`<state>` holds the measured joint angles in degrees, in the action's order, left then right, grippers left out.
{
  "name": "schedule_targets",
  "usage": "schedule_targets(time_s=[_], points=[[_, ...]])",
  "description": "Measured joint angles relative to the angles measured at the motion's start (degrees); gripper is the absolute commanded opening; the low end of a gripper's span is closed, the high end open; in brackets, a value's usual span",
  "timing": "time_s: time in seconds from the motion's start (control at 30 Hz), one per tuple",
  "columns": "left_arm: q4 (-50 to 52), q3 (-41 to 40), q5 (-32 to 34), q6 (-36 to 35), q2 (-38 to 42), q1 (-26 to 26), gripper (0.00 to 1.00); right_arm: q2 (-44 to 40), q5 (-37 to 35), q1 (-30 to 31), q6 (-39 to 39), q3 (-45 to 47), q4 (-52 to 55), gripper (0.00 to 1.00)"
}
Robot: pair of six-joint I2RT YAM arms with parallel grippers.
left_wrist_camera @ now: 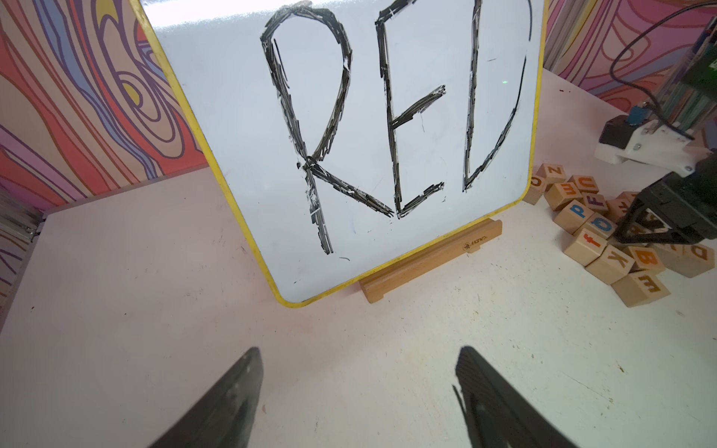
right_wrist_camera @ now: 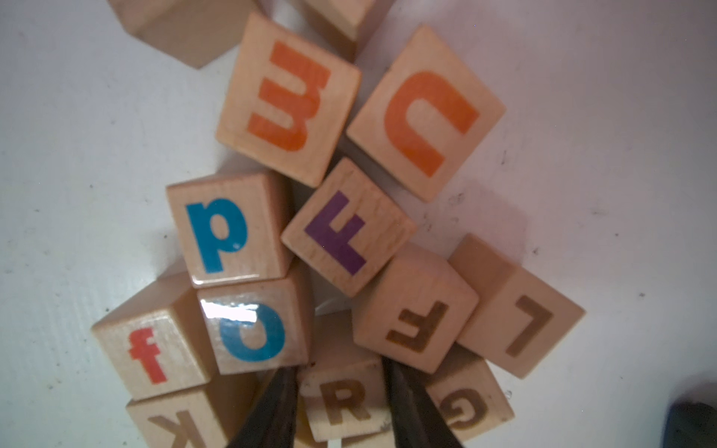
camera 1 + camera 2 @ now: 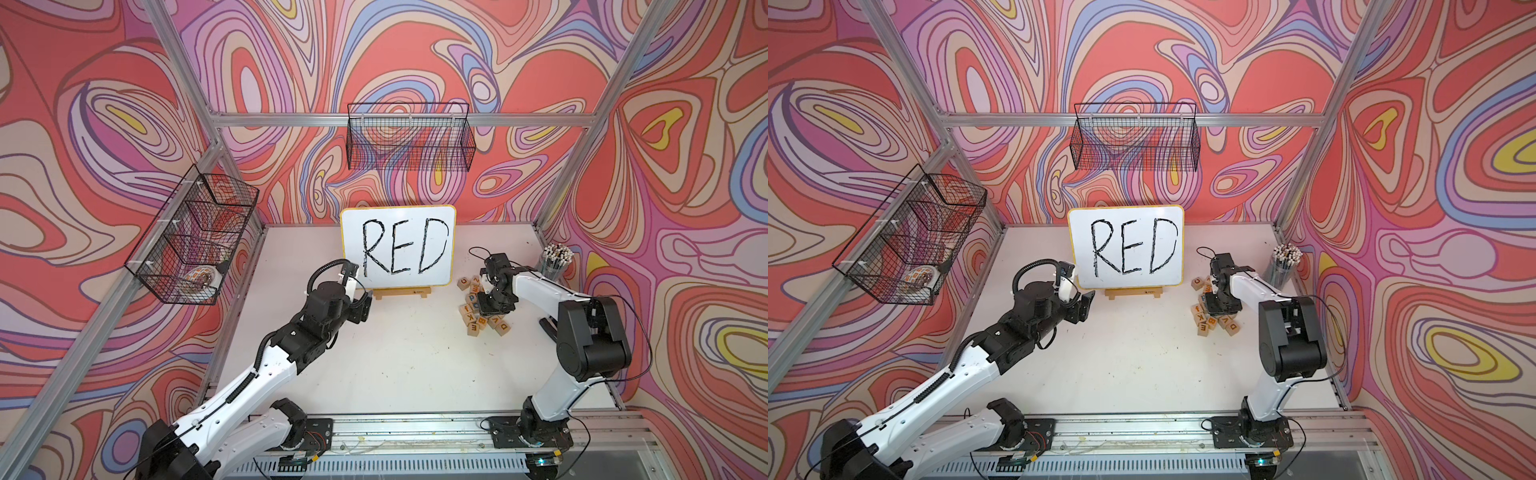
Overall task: Assemble the uppercase word "red" with letter blocks
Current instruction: Pick up the letter block from the center of the board.
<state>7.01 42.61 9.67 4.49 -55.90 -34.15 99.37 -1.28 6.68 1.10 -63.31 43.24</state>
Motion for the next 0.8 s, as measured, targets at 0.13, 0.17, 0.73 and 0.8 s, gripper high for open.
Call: schedule_targets(time_s=[0.13,0.17,0.73,0.8], points=[[0.0,0.0,0.0,0.0,0.0,0.0,0.81,0.3,-0.1,0.0,0.0,-0.3,0.0,0.34],[-0.1,0.0,0.0,0.0,0.0,0.0,0.82,0.4,-0.2,0.0,0.0,-0.4,0.0,0.32],[-0.6,0.0,0.8,0.1,0.0,0.0,0.81,-2.2,0.6,0.0,1.6,-0.8,1.9,0.19],[-0.6,0.0,0.9,0.2,0.0,0.0,0.81,-4.0,0.6,0.3,2.0,-1.4,3.0,0.18]])
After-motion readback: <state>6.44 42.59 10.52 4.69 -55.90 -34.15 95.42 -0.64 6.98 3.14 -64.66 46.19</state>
